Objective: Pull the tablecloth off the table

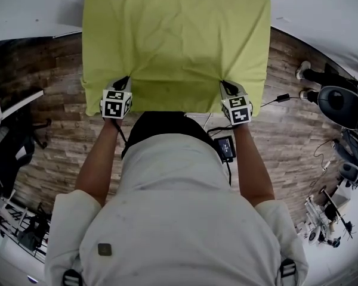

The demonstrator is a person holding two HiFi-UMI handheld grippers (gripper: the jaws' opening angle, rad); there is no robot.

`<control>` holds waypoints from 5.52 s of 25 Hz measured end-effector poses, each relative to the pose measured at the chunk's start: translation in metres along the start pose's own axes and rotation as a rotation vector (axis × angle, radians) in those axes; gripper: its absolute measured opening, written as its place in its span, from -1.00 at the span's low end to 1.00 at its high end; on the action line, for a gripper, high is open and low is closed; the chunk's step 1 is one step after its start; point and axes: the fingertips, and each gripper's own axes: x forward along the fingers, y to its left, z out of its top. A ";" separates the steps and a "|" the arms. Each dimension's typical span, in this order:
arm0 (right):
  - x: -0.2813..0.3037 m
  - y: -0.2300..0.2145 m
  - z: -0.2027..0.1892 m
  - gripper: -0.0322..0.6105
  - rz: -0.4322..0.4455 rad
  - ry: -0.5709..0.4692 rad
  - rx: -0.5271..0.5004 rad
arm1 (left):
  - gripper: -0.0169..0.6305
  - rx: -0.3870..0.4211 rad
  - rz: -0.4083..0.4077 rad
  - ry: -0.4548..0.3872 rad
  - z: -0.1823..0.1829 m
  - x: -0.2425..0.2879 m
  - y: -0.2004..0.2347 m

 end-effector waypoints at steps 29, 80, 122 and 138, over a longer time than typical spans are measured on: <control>-0.146 0.017 0.045 -0.87 0.030 -0.356 -0.029 | -0.94 -0.041 0.075 -0.313 0.043 -0.136 -0.068; -0.452 0.303 0.118 -0.86 -0.265 -0.908 -0.110 | -0.93 0.284 -0.152 -0.882 0.028 -0.497 -0.067; -0.580 0.358 -0.079 -0.86 -0.045 -0.994 -0.233 | -0.93 0.251 -0.067 -0.939 -0.132 -0.588 -0.293; -0.556 0.387 -0.080 -0.86 -0.064 -0.967 -0.215 | -0.93 0.266 -0.139 -0.930 -0.148 -0.582 -0.277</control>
